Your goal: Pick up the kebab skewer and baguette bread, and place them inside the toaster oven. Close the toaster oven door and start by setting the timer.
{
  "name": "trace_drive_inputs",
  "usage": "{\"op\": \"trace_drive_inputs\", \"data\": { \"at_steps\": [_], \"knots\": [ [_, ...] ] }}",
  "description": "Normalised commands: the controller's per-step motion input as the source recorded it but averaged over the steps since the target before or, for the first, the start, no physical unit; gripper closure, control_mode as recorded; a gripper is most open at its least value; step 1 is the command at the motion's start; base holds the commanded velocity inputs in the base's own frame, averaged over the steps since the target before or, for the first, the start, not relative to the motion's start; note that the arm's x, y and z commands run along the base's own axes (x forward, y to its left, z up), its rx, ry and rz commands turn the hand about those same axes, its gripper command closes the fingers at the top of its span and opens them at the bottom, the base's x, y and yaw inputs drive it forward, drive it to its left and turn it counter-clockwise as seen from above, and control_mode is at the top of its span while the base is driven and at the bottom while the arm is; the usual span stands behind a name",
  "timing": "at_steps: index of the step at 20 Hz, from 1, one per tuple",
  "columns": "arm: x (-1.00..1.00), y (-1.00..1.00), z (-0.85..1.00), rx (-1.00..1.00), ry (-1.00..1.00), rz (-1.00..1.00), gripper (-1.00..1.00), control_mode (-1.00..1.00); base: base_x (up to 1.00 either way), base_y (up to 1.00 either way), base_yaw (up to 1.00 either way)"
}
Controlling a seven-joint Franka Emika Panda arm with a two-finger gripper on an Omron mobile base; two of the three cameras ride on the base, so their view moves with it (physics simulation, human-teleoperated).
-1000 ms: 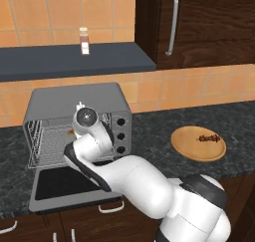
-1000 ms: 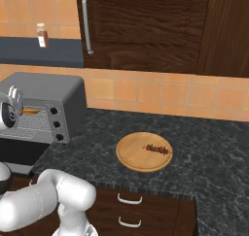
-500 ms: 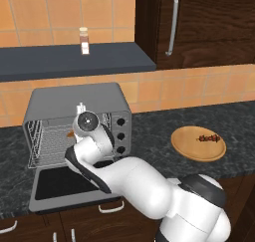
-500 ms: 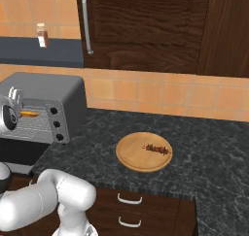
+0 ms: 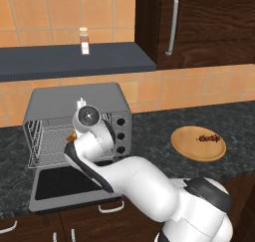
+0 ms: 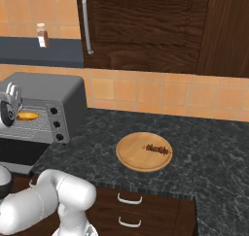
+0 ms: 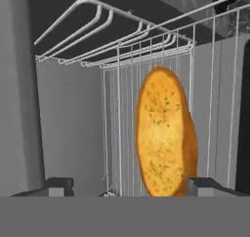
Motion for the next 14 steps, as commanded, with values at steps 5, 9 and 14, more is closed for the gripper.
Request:
{"op": "trace_drive_inputs", "data": {
  "at_steps": [5, 9, 14],
  "knots": [
    [-0.96, -0.48, 0.25, -0.01, 0.05, 0.00, -1.00, -1.00, 0.00, 0.00, 0.00],
    [-0.68, -0.96, 0.35, 0.00, 0.11, 0.01, -1.00, -1.00, 0.00, 0.00, 0.00],
    [-0.32, -0.99, 0.37, 0.00, 0.18, 0.00, -1.00, -1.00, 0.00, 0.00, 0.00]
  ]
}}
